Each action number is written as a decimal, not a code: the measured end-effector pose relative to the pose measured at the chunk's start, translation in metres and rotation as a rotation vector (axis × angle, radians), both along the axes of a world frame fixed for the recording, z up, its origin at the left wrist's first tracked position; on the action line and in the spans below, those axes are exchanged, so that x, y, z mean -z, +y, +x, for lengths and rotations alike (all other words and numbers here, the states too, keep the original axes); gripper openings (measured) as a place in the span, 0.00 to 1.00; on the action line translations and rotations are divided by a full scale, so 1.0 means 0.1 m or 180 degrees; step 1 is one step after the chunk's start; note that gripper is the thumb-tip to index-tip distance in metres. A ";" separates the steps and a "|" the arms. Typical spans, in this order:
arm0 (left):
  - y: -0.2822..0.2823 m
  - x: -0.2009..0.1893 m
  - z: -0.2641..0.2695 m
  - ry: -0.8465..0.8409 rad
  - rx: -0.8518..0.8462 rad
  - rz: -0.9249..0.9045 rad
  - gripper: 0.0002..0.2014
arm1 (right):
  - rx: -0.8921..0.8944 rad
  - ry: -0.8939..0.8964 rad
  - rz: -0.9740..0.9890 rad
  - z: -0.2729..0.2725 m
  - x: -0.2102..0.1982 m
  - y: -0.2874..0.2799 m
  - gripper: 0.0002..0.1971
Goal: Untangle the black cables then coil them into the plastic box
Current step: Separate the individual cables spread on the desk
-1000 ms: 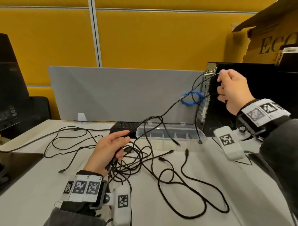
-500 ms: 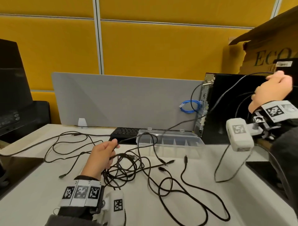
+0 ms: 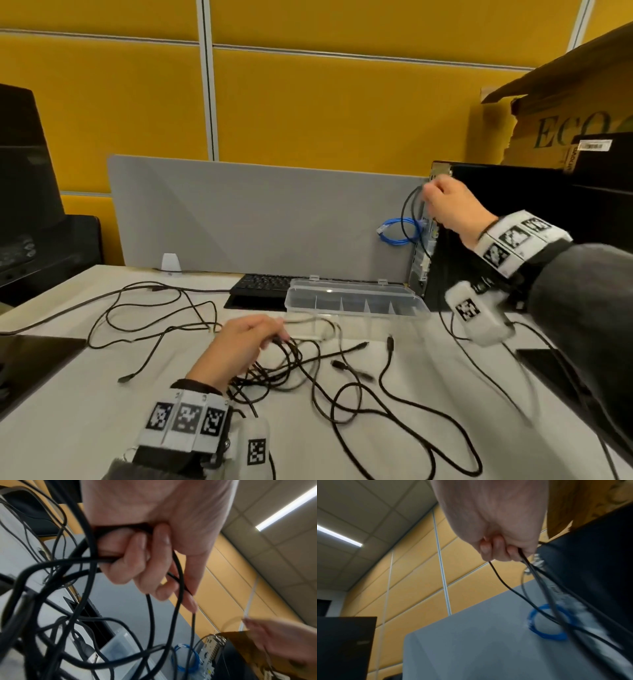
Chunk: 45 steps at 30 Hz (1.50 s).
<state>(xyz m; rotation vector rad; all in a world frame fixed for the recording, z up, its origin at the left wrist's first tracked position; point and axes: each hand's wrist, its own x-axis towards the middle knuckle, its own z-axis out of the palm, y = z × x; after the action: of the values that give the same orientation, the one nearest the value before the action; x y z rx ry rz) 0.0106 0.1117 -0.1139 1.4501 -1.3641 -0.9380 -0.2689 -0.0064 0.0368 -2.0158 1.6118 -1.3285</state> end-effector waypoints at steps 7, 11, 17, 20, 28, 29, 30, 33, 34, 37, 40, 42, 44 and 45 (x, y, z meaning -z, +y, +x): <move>0.12 0.02 -0.01 -0.0416 0.0939 0.0130 0.13 | -0.1718 -0.0252 -0.0753 1.62 -0.99 0.04 0.14; 0.21 0.03 0.30 -0.0631 0.1421 0.0396 0.09 | -0.2351 -0.0802 -0.0693 2.27 -0.97 0.09 0.14; 0.22 0.14 0.66 -0.0387 0.1435 0.0538 0.05 | -0.2606 -0.0311 0.0421 2.72 -0.01 -0.25 0.12; 0.19 0.19 0.68 -0.0384 0.1417 0.0484 0.05 | -0.2444 0.0978 0.1234 2.64 0.57 -0.42 0.09; 0.19 0.20 0.63 -0.0148 0.1135 0.0199 0.06 | -0.2180 0.1975 0.1216 1.97 0.88 0.05 0.21; 0.19 0.18 0.61 -0.0140 0.1056 0.0097 0.07 | -0.2147 0.2199 0.0953 1.86 0.94 0.16 0.20; 0.19 0.17 0.59 -0.0126 0.0962 -0.0009 0.07 | -0.2096 0.2419 0.0792 1.74 1.01 0.26 0.21; 0.16 0.12 0.51 -0.0012 0.0572 -0.0270 0.08 | -0.1968 0.2531 0.0925 1.36 1.21 0.55 0.25; 0.15 0.11 0.47 -0.0026 0.0465 -0.0340 0.08 | -0.2097 0.2338 0.1144 1.24 1.23 0.63 0.27; 0.13 0.03 0.27 -0.0034 0.0322 -0.0592 0.08 | -0.2596 0.1697 0.1889 0.90 1.28 0.81 0.31; 0.09 -0.07 0.02 0.0074 0.0355 -0.0735 0.10 | -0.2281 0.1473 0.1717 0.57 1.36 0.86 0.22; 0.04 -0.13 -0.11 0.0599 0.0382 -0.0734 0.11 | -0.1937 0.1145 0.1550 0.35 1.41 0.86 0.10; -0.04 -0.17 -0.17 0.1384 0.0293 -0.0746 0.12 | -0.1741 0.0538 0.1581 0.10 1.47 0.84 0.05; -0.08 -0.17 -0.19 0.1715 0.0196 -0.0766 0.12 | -0.1631 0.0143 0.1637 -0.03 1.50 0.82 0.07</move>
<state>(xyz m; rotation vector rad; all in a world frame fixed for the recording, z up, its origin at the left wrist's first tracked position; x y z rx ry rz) -0.0083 0.1038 -0.0967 0.8911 -1.0748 -1.0671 -0.2722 0.0755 -0.1133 -1.9412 1.1693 -0.6135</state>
